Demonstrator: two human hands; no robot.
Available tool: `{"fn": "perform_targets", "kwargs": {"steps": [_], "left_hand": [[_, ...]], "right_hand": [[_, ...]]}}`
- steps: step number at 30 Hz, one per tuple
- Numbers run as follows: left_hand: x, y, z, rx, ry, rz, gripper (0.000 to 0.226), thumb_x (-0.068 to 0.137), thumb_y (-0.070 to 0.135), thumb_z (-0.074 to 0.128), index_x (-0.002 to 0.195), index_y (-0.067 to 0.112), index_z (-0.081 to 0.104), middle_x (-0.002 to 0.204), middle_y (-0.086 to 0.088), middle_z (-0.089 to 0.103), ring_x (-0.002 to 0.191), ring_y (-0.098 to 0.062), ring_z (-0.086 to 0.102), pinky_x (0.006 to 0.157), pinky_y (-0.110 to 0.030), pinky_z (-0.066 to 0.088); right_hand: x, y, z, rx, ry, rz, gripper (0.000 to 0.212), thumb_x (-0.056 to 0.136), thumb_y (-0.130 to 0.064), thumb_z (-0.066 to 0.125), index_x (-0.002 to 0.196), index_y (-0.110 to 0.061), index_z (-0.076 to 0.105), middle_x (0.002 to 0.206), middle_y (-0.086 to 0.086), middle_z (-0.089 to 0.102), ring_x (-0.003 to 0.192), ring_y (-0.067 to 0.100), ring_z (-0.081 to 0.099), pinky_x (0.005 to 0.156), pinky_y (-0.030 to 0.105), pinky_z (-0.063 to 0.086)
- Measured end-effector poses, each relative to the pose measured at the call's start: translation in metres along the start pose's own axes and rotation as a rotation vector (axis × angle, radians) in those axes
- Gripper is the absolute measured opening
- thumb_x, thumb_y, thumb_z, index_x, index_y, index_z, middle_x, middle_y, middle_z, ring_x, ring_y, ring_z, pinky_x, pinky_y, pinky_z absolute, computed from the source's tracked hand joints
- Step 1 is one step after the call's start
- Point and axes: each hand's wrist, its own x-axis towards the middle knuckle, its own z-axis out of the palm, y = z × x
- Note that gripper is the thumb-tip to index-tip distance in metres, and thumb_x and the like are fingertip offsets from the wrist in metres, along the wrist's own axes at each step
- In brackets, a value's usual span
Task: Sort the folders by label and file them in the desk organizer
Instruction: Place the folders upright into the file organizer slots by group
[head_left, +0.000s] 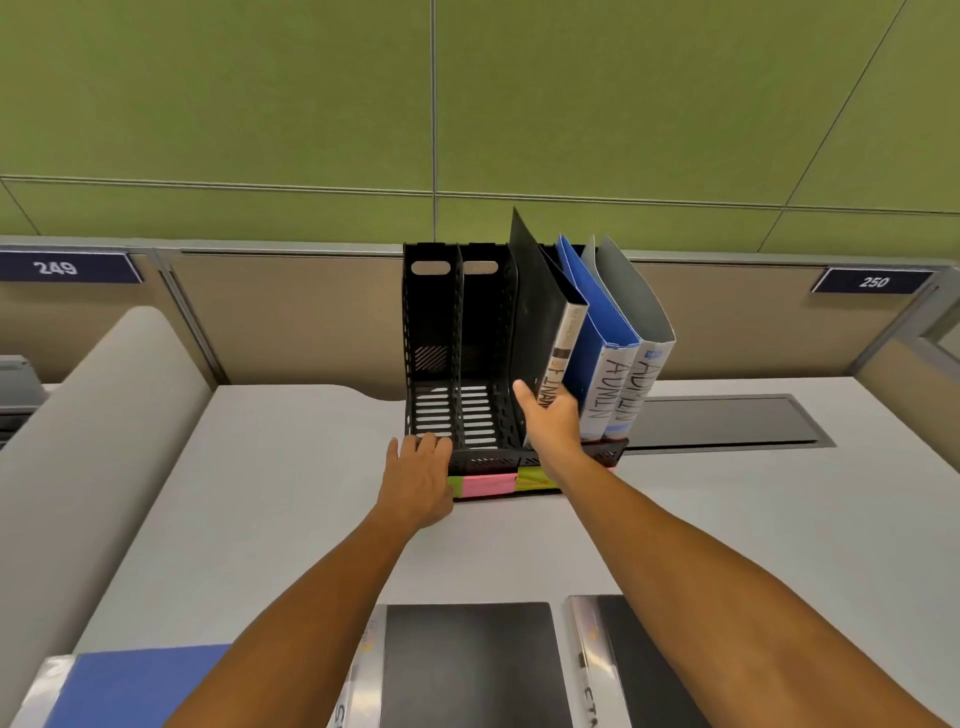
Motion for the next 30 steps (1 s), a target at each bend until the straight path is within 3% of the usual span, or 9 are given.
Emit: {"fn": "perform_targets", "kwargs": {"steps": [4,8,10,15,20,23,25,28,30], "left_hand": [[-0.001,0.000,-0.001,0.016,0.014,0.002,0.050,0.087,0.036,0.066,0.130,0.021,0.045,0.130,-0.002,0.053,0.125,-0.026,0.046,0.117,-0.049,0.031],[-0.001,0.000,-0.003,0.031,0.005,0.005,0.053,0.086,0.035,0.067,0.132,0.020,0.044,0.131,-0.002,0.052,0.128,-0.026,0.046,0.120,-0.050,0.026],[-0.002,0.002,-0.004,0.075,0.003,0.022,0.054,0.084,0.038,0.067,0.129,0.020,0.045,0.128,-0.004,0.054,0.124,-0.027,0.048,0.120,-0.049,0.026],[-0.004,0.006,-0.008,0.242,0.034,0.047,0.053,0.078,0.046,0.065,0.119,0.018,0.048,0.117,-0.007,0.057,0.114,-0.026,0.052,0.118,-0.046,0.028],[-0.008,0.002,-0.010,0.336,0.036,0.092,0.060,0.079,0.047,0.060,0.128,0.016,0.045,0.120,-0.009,0.054,0.110,-0.025,0.048,0.108,-0.041,0.036],[-0.008,0.000,-0.009,0.406,-0.025,0.098,0.089,0.081,0.052,0.058,0.154,0.016,0.022,0.134,-0.014,0.047,0.126,-0.033,0.043,0.116,-0.047,0.028],[-0.007,0.001,-0.009,0.427,-0.044,0.104,0.098,0.081,0.055,0.058,0.158,0.019,0.010,0.138,-0.016,0.045,0.130,-0.035,0.041,0.117,-0.048,0.026],[-0.006,0.003,-0.010,0.436,-0.052,0.103,0.102,0.081,0.056,0.060,0.159,0.021,0.006,0.139,-0.015,0.045,0.130,-0.034,0.041,0.118,-0.048,0.027],[-0.006,0.004,-0.010,0.437,-0.061,0.094,0.103,0.081,0.055,0.061,0.160,0.021,0.005,0.139,-0.015,0.045,0.131,-0.034,0.041,0.118,-0.048,0.026]], "right_hand": [[0.003,-0.002,0.000,-0.036,-0.106,0.044,0.041,0.093,-0.037,0.067,0.132,-0.025,0.057,0.110,-0.007,0.070,0.104,0.013,0.067,0.072,0.024,0.054],[-0.003,0.000,-0.007,-0.114,-0.145,0.074,0.057,0.089,-0.026,0.074,0.140,-0.024,0.049,0.124,-0.003,0.065,0.113,0.018,0.062,0.097,0.040,0.053],[-0.011,0.004,-0.012,-0.163,-0.155,0.104,0.059,0.088,-0.019,0.074,0.141,-0.023,0.047,0.127,-0.002,0.063,0.116,0.020,0.059,0.102,0.043,0.050],[-0.041,0.007,-0.028,-0.253,-0.127,0.030,0.058,0.092,-0.009,0.067,0.143,-0.024,0.046,0.122,-0.009,0.058,0.119,0.018,0.056,0.090,0.029,0.045],[-0.102,0.037,-0.070,-0.545,-0.250,-0.063,0.071,0.096,-0.020,0.065,0.157,-0.021,0.028,0.160,0.000,0.033,0.145,0.020,0.032,0.113,0.031,0.031],[-0.149,0.083,-0.105,-0.886,-0.278,0.076,0.079,0.097,-0.038,0.060,0.159,-0.025,0.015,0.168,0.004,0.004,0.153,0.033,0.006,0.122,0.046,0.015],[-0.182,0.111,-0.122,-1.088,-0.289,0.260,0.089,0.093,-0.049,0.058,0.159,-0.030,0.002,0.167,0.008,-0.014,0.150,0.047,-0.008,0.119,0.063,0.010],[-0.220,0.133,-0.137,-1.131,-0.290,0.525,0.106,0.083,-0.064,0.059,0.156,-0.037,-0.012,0.163,0.008,-0.026,0.144,0.056,-0.011,0.109,0.071,0.019],[-0.231,0.136,-0.142,-1.128,-0.307,0.592,0.110,0.081,-0.063,0.061,0.155,-0.038,-0.016,0.163,0.009,-0.025,0.143,0.058,-0.010,0.107,0.073,0.024]]}}
